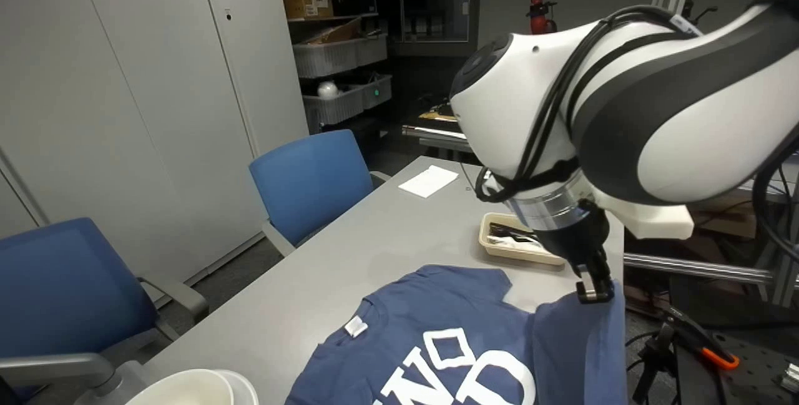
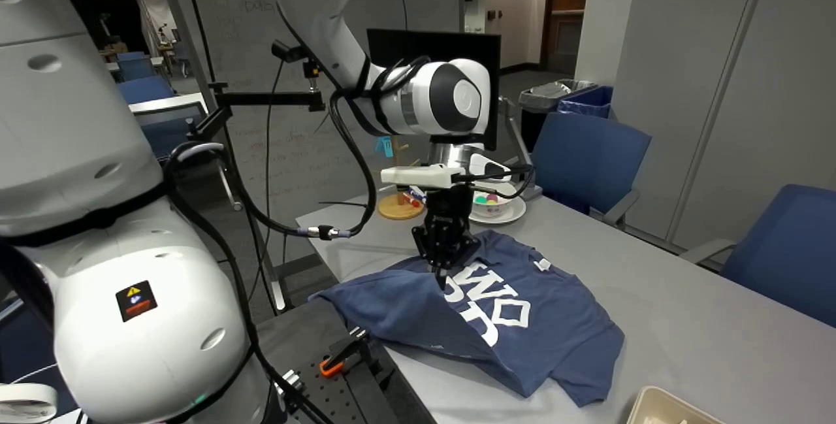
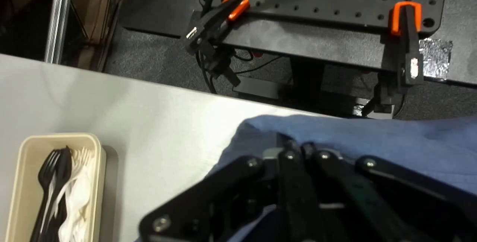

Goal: Unfold the shirt

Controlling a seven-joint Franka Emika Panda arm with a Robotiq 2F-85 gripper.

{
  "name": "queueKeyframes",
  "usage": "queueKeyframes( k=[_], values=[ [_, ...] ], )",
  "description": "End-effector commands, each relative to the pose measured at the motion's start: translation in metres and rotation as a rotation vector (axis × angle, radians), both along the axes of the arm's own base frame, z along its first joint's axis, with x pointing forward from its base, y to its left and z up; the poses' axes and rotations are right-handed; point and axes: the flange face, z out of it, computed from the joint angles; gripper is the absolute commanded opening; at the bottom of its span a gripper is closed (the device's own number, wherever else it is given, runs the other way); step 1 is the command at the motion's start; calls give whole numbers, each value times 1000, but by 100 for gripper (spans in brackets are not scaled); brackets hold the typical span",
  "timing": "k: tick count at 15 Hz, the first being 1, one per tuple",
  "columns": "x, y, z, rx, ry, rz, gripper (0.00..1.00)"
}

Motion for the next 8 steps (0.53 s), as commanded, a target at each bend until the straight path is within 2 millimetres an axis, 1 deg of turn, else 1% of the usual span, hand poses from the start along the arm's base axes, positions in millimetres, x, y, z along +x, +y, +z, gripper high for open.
queueKeyframes(
  k=[1,3,4,5,6,8],
  values=[
    [-23,-9,21,6,25,-59,1],
    [-28,-12,26,5,37,-73,1],
    [-30,-13,28,3,41,-81,4],
    [-31,-13,30,4,44,-89,29],
    [-33,-14,31,7,46,-95,29],
    [-35,-14,33,8,44,-103,40]
  ],
)
